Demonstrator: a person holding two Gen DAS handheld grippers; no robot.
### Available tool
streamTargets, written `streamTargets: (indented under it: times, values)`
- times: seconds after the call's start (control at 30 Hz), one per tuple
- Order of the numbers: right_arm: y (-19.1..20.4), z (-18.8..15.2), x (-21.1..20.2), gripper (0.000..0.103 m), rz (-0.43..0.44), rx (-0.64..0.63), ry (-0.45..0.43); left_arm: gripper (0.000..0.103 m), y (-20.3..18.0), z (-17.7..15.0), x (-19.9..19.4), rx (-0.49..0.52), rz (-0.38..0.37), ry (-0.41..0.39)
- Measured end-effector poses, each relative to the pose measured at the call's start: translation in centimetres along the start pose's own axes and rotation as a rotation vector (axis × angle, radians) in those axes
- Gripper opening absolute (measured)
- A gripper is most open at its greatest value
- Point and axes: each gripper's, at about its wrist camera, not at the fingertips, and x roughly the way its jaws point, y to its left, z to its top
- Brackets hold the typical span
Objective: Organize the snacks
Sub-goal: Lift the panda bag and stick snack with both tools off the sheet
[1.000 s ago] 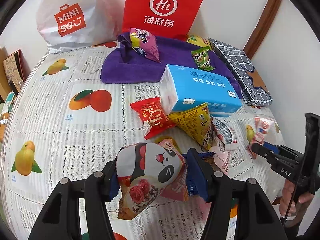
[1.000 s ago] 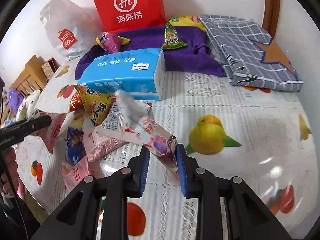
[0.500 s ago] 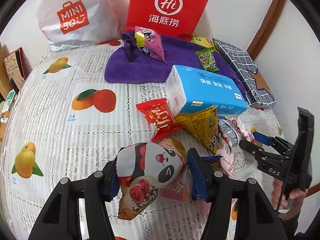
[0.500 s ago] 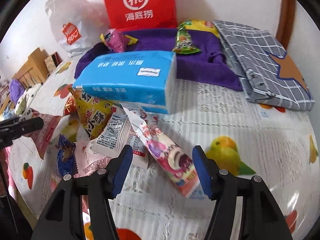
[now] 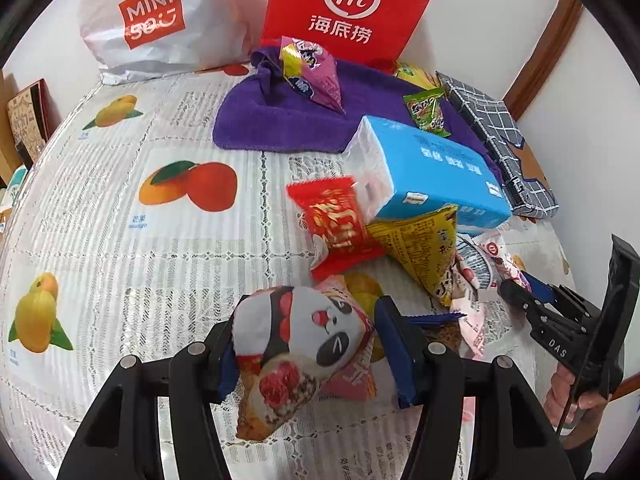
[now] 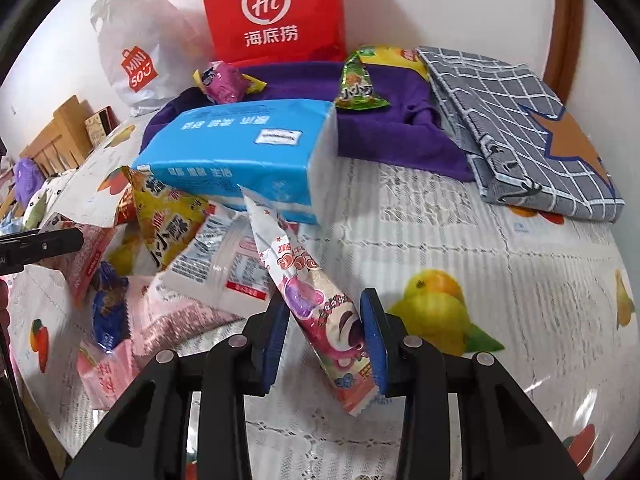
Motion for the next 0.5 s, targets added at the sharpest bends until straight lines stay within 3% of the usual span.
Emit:
streamTargets:
  times: [0.2,0.5]
  values:
    - [0.17,-0.91,0.46,0.037,-0.062,0.009,-0.048,0.059,-0.04,-0.41,0.83,-0.002,0.004,0.014]
    - [-0.55,-0.93,0.44,0.036,-0.014,0.033,-0.051,0.058,-0.27,-0.81,0.61,0.003,-0.005,0.013]
